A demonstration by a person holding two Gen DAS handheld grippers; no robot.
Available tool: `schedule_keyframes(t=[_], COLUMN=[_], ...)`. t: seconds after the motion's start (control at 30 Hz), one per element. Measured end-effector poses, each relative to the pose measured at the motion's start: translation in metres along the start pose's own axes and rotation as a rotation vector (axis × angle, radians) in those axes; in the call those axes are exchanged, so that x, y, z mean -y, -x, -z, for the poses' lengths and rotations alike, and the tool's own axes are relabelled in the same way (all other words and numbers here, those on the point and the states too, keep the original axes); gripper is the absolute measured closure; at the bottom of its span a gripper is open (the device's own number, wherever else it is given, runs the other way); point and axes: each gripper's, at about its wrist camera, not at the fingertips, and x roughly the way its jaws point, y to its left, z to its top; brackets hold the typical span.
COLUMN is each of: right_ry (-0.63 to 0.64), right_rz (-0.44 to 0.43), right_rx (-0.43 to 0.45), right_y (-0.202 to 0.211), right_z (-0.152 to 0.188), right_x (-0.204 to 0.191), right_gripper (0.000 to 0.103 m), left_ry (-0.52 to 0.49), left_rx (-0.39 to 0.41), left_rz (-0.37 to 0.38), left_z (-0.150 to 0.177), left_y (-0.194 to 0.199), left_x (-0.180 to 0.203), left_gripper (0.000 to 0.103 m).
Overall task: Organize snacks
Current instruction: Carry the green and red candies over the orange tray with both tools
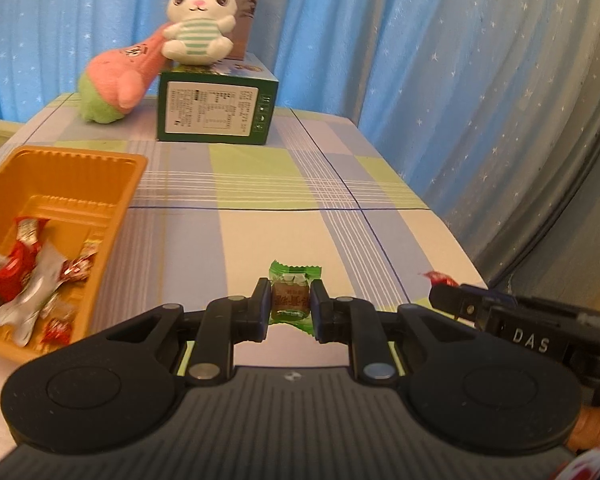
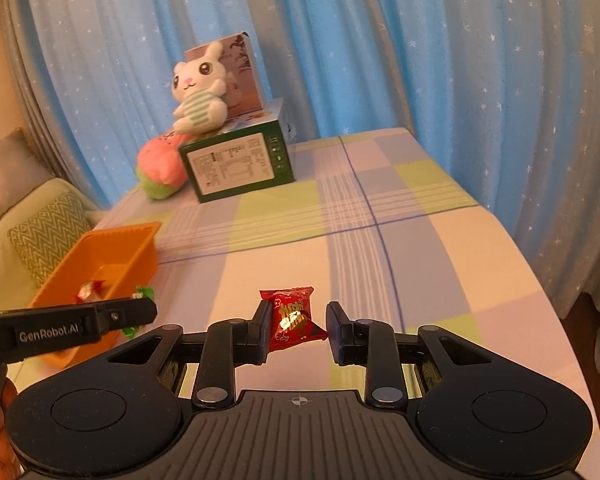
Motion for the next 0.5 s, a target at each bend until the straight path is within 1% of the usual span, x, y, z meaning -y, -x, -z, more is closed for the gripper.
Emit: schedule_keyframes(t=[0.13, 0.3, 0.5], right_ry=[-0.005, 0.004, 0.024], right_rz=[0.0, -0.012, -0.037], right_rx=[-0.001, 0.006, 0.004], right_y=[0.015, 0.03, 0.038], right_z=[0.008, 0.014, 0.019], right_x=[-0.015, -0.031, -0.054], right_gripper=[0.074, 0.074, 0.074], left_ry=[0.008, 0.006, 0.01], left_rx=[0.015, 0.033, 0.05], left_rz=[-0.006, -0.031, -0.064], left_z=[0.005, 0.008, 0.013], left_y=[0.024, 0.05, 0.076], left_x=[-0.007, -0.017, -0.031], left_gripper=[0.085, 0.085, 0.085])
